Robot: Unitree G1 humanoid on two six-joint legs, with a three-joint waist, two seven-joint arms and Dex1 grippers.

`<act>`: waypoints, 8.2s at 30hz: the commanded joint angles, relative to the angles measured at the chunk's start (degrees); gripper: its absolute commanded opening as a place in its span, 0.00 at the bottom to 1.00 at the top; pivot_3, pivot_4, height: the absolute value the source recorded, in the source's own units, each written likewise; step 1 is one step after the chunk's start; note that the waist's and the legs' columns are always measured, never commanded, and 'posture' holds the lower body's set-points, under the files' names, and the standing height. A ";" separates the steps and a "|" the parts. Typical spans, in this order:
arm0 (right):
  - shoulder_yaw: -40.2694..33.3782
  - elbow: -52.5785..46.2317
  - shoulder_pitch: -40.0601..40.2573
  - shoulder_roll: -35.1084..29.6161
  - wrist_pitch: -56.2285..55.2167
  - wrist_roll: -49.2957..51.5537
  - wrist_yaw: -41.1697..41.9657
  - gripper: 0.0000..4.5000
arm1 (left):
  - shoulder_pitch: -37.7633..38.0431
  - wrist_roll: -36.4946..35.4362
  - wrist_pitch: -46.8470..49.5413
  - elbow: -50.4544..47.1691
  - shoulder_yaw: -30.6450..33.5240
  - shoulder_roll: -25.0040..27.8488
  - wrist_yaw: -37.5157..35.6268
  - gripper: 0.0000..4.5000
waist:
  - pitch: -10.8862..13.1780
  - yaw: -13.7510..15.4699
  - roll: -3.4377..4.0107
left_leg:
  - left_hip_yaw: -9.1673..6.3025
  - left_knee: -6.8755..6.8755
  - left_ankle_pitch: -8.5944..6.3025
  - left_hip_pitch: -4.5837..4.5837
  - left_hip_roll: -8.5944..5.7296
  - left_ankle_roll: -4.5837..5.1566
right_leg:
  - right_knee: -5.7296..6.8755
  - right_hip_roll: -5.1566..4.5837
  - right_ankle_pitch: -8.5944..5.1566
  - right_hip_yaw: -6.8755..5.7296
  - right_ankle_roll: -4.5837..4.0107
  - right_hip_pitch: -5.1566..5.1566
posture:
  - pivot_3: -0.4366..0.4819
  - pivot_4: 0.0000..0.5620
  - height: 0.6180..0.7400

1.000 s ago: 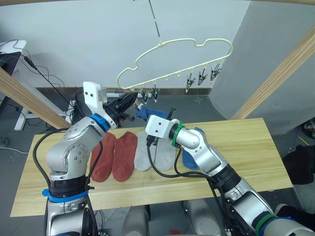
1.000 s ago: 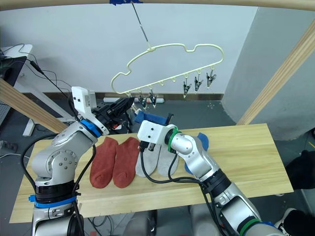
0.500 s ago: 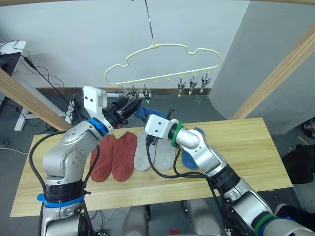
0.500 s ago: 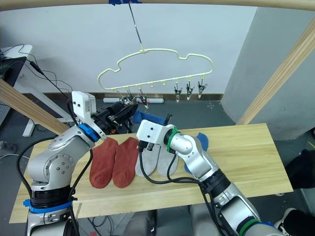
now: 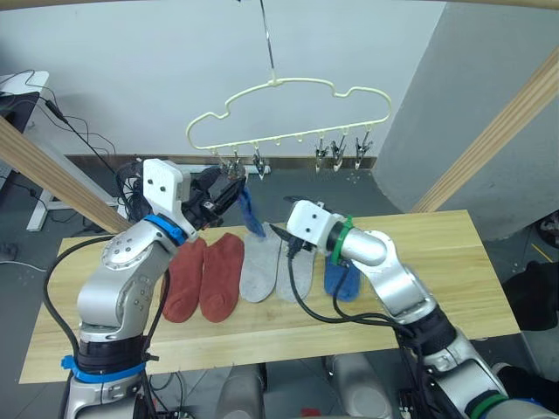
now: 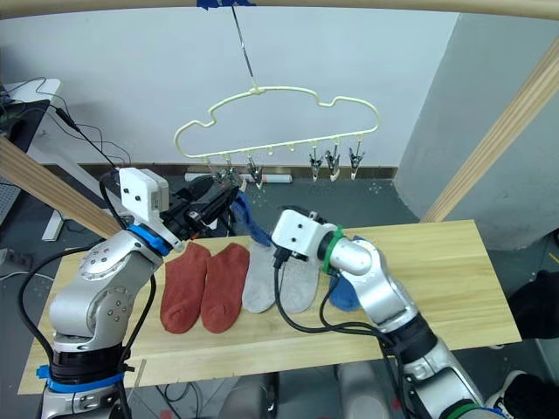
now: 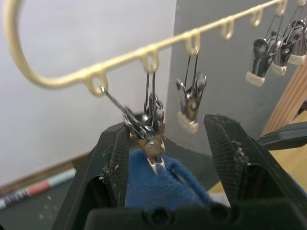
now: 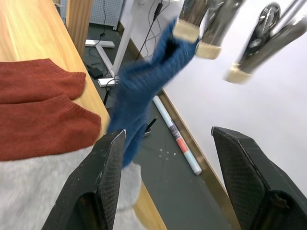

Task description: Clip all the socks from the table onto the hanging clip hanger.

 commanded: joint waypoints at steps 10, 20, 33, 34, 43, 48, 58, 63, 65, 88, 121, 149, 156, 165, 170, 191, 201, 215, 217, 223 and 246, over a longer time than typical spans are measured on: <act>-16.55 -23.27 5.50 -12.34 18.49 19.99 9.64 0.66 | 2.42 12.11 -11.17 -2.68 -3.38 -8.46 10.28 0.60 | 0.00 -0.26 -0.01 | 0.02 0.23 -0.03 0.06 0.02 0.08 | 0.06 0.09 0.07 0.02 0.06 0.15 | 0.25 0.54 1.00; -19.56 -26.49 7.07 -16.13 21.21 27.51 8.45 0.66 | 1.12 14.90 -13.21 1.93 -3.55 -11.67 13.43 0.60 | 0.00 -0.37 -0.01 | -0.01 0.75 -0.03 0.14 0.00 0.13 | -0.04 0.18 0.23 0.07 0.28 0.52 | 0.22 0.55 1.00; -19.27 -26.68 7.47 -18.04 20.48 29.85 5.52 0.67 | -2.52 15.90 -15.69 9.62 -3.61 -11.78 12.95 0.42 | 0.00 -0.39 -0.01 | -0.02 0.75 -0.02 0.12 0.04 0.15 | -0.09 0.27 0.30 0.09 0.26 0.51 | 0.20 0.55 1.00; -19.26 -26.68 7.43 -18.20 20.53 30.05 5.32 0.67 | -2.80 15.97 -15.83 10.05 -3.65 -11.84 12.96 0.42 | 0.00 -0.39 -0.01 | -0.03 0.75 -0.02 0.12 0.05 0.15 | -0.10 0.27 0.30 0.09 0.26 0.51 | 0.20 0.55 1.00; -19.38 -26.85 7.38 -19.20 20.69 31.58 4.26 0.67 | -5.99 17.73 -18.55 13.95 -3.43 -12.73 14.49 0.42 | 0.01 -0.41 -0.01 | -0.03 0.75 -0.02 0.11 0.05 0.15 | -0.11 0.27 0.31 0.09 0.27 0.51 | 0.19 0.55 1.00; -19.68 -26.60 7.53 -19.86 20.52 32.25 4.14 0.67 | -8.00 18.30 -19.88 15.98 -3.03 -13.21 16.01 0.42 | 0.01 -0.41 -0.02 | -0.03 0.75 -0.02 0.10 0.05 0.15 | -0.12 0.27 0.31 0.09 0.28 0.51 | 0.19 0.55 1.00; -19.45 -26.04 7.27 -20.45 19.95 33.07 3.63 0.67 | -8.90 18.18 -20.14 16.48 -3.32 -13.87 16.65 0.42 | 0.01 -0.43 -0.02 | -0.03 0.75 -0.02 0.10 0.05 0.15 | -0.13 0.27 0.31 0.09 0.28 0.51 | 0.18 0.54 1.00; -19.45 -25.94 7.22 -20.58 19.85 33.27 3.62 0.67 | -9.21 18.30 -20.46 16.70 -3.46 -13.85 16.53 0.38 | 0.01 -0.43 -0.02 | -0.03 0.75 -0.02 0.09 0.05 0.15 | -0.13 0.27 0.31 0.09 0.29 0.51 | 0.18 0.55 1.00; -19.45 -25.98 7.29 -20.66 19.84 33.35 3.62 0.67 | -9.19 18.25 -20.54 16.62 -3.50 -13.89 16.45 0.28 | 0.01 -0.43 -0.02 | -0.03 0.75 -0.02 0.09 0.05 0.15 | -0.14 0.27 0.31 0.09 0.29 0.51 | 0.18 0.55 1.00; -7.24 6.61 11.42 -4.98 9.25 10.84 -20.47 0.99 | -8.83 17.17 -18.01 13.86 -3.66 -12.29 14.05 0.00 | 0.01 -0.51 -0.01 | 0.00 0.73 -0.01 0.11 0.08 0.14 | -0.13 0.30 0.32 0.13 0.29 0.48 | 0.20 0.55 1.00; -5.95 19.89 7.04 2.35 0.93 5.24 -18.71 0.01 | -8.49 5.36 -5.24 7.75 -1.87 -7.80 2.53 0.00 | 0.03 -0.43 0.04 | -0.03 0.72 -0.01 0.11 0.08 0.13 | -0.13 0.32 0.40 0.14 0.31 0.48 | 0.25 0.55 1.00; 3.75 19.17 -4.81 7.91 -19.20 -3.68 -14.79 0.01 | -10.20 -3.09 5.42 2.97 -0.78 -5.69 1.16 0.00 | 0.06 -0.38 0.07 | -0.09 0.66 -0.02 0.05 0.11 0.10 | -0.20 0.33 0.41 0.10 0.28 0.41 | 0.26 0.53 1.00; 2.74 20.15 -5.75 9.69 -19.62 -3.37 -15.70 0.01 | -9.90 -3.17 5.75 2.67 -0.69 -5.68 1.23 0.00 | 0.06 -0.37 0.07 | -0.09 0.66 -0.02 0.05 0.10 0.10 | -0.21 0.32 0.41 0.10 0.28 0.41 | 0.27 0.53 1.00; 2.00 19.87 -5.88 10.75 -19.90 -3.14 -15.73 0.01 | -8.92 -2.92 5.81 2.65 -0.47 -5.67 1.50 0.00 | 0.06 -0.37 0.07 | -0.08 0.65 -0.02 0.05 0.10 0.10 | -0.20 0.31 0.41 0.10 0.28 0.40 | 0.26 0.53 1.00; 1.94 19.78 -5.88 10.94 -19.94 -3.09 -15.57 0.00 | -8.70 -2.11 4.87 3.05 -0.15 -5.16 1.45 0.33 | 0.06 -0.38 0.07 | -0.08 0.65 -0.02 0.05 0.10 0.10 | -0.19 0.31 0.42 0.10 0.27 0.40 | 0.27 0.53 1.00; 0.81 2.94 1.98 3.43 -6.15 2.56 -1.76 0.51 | -5.74 7.68 -7.99 2.57 -4.05 -4.21 1.18 0.52 | 0.06 -0.29 0.08 | -0.09 0.63 -0.02 0.04 0.07 0.10 | -0.22 0.26 0.42 0.10 0.27 0.41 | 0.26 0.54 1.00; -11.56 -17.01 7.64 -8.26 10.13 13.18 4.24 0.51 | -1.94 16.58 -17.19 3.84 -7.96 -9.45 6.73 0.52 | 0.09 -0.34 0.09 | -0.07 0.66 -0.03 0.05 0.06 0.11 | -0.23 0.25 0.41 0.09 0.28 0.46 | 0.23 0.55 1.00; -16.11 -21.69 11.22 -14.05 15.74 18.58 3.02 0.51 | -1.35 13.68 -10.31 -0.58 -2.52 -15.49 15.71 0.52 | 0.09 -0.42 0.09 | -0.03 0.68 -0.02 0.06 0.08 0.12 | -0.22 0.30 0.41 0.12 0.29 0.47 | 0.21 0.55 1.00; -16.22 -21.68 11.38 -14.44 15.71 18.99 2.83 0.51 | -2.24 11.73 -7.24 -1.71 -1.02 -15.86 16.61 0.52 | 0.10 -0.43 0.07 | -0.03 0.71 -0.02 0.06 0.07 0.13 | -0.21 0.31 0.40 0.11 0.30 0.48 | 0.22 0.55 1.00; -16.09 -21.52 11.57 -15.23 15.28 19.82 2.44 0.51 | -1.83 12.34 -4.96 -5.56 -0.21 -14.35 18.12 0.52 | 0.10 -0.46 0.07 | -0.03 0.71 -0.02 0.07 0.10 0.13 | -0.21 0.36 0.40 0.12 0.30 0.49 | 0.22 0.54 1.00; -18.48 -23.82 12.00 -17.08 15.18 27.41 2.36 0.51 | -0.74 15.85 -10.74 -0.24 -7.68 -13.07 12.41 0.52 | 0.10 -0.51 0.07 | -0.01 0.70 -0.02 0.08 0.12 0.13 | -0.23 0.39 0.40 0.15 0.29 0.49 | 0.20 0.54 1.00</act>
